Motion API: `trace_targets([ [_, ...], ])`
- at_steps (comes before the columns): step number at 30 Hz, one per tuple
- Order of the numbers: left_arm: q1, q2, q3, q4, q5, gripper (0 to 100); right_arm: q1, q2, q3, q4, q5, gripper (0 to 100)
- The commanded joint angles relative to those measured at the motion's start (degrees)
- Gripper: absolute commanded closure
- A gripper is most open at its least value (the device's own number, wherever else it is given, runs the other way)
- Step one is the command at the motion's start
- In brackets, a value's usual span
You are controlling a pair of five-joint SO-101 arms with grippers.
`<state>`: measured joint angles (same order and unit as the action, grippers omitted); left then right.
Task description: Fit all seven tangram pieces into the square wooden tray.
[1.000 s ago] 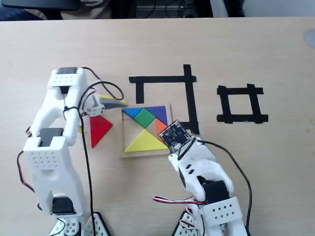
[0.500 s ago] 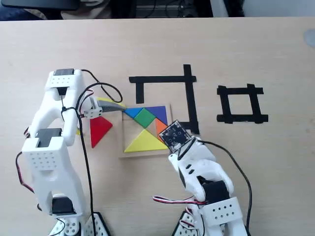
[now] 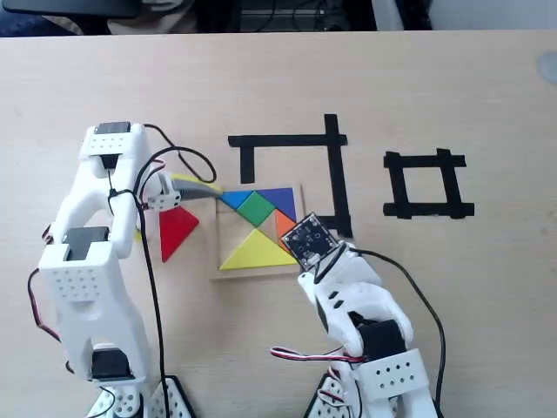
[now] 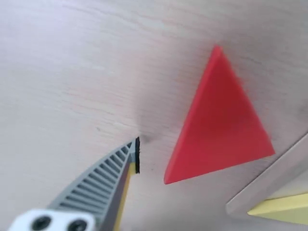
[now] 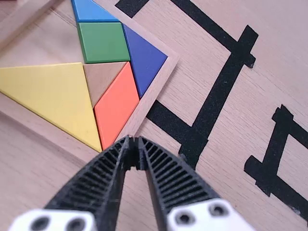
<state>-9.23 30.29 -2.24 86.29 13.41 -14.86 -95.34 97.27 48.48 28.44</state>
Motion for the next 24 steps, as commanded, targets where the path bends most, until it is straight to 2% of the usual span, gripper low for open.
trace_targets([
  [1,-0.75,-1.14,-4.97,5.19,1.85,34,-0.44,-0.48,-0.13,0.35,0.53,98.4],
  [5,-3.21,-1.05,-13.32,14.42,6.77,34,-0.44,-0.48,-0.13,0.35,0.53,98.4],
  [9,-5.93,-1.14,-14.73,14.59,7.30,34,-0.44,-0.48,-0.13,0.35,0.53,98.4],
  [13,-5.14,-0.62,-14.37,14.59,2.81,34,-0.44,-0.48,-0.13,0.35,0.53,98.4],
  [24,-7.69,-0.53,-13.41,14.51,1.23,45,-0.26,-0.66,-0.40,-4.75,0.44,98.5],
])
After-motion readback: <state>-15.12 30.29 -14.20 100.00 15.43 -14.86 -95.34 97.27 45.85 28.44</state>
